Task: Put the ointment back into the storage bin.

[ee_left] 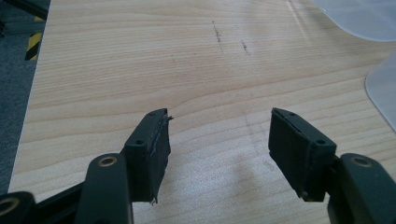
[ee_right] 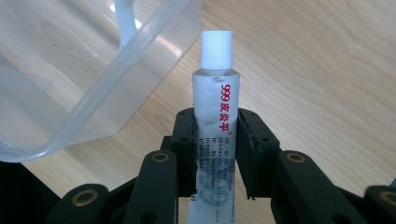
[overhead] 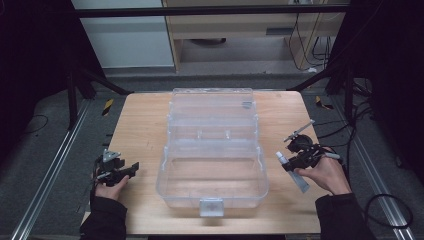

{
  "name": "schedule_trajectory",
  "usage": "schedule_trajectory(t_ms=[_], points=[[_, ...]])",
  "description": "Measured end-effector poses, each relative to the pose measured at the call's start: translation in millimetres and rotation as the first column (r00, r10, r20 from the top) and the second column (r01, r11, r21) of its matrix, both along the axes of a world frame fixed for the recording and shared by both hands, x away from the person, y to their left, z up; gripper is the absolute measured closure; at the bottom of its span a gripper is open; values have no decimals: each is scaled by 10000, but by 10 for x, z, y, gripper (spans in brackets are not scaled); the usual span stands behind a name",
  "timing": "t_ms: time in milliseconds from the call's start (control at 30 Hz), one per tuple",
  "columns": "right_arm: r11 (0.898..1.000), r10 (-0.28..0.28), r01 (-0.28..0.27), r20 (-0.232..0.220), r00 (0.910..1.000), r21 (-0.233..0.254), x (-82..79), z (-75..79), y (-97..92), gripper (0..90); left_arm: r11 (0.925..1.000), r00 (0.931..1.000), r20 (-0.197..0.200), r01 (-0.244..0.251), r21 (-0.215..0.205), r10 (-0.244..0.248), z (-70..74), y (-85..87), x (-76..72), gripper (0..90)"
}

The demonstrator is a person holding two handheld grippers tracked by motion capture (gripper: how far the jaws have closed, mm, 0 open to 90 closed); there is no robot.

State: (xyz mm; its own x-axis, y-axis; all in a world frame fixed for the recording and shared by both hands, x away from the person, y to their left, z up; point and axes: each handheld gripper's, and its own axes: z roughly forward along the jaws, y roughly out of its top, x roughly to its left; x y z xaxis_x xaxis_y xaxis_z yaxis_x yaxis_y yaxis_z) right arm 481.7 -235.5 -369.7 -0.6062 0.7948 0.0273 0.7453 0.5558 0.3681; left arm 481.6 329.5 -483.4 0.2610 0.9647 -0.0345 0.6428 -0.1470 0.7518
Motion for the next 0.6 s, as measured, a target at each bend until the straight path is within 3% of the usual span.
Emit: schedule_trajectory(t_ms=[133,433,600], points=[[9991,413,-411,219,9989,-106,3,64,9,698,10000,10000,-11,38,34,-38,0,-5,-1,382],[9987,502,-503,630,9968,10,-10,280,59,699,10000,10000,-24,59,11,-59,-4,-7,2,382],[9952,983,-982,802,9919,-55,-28,428,112,699,10000,10000,-23,60,8,-60,-4,-6,2,382]])
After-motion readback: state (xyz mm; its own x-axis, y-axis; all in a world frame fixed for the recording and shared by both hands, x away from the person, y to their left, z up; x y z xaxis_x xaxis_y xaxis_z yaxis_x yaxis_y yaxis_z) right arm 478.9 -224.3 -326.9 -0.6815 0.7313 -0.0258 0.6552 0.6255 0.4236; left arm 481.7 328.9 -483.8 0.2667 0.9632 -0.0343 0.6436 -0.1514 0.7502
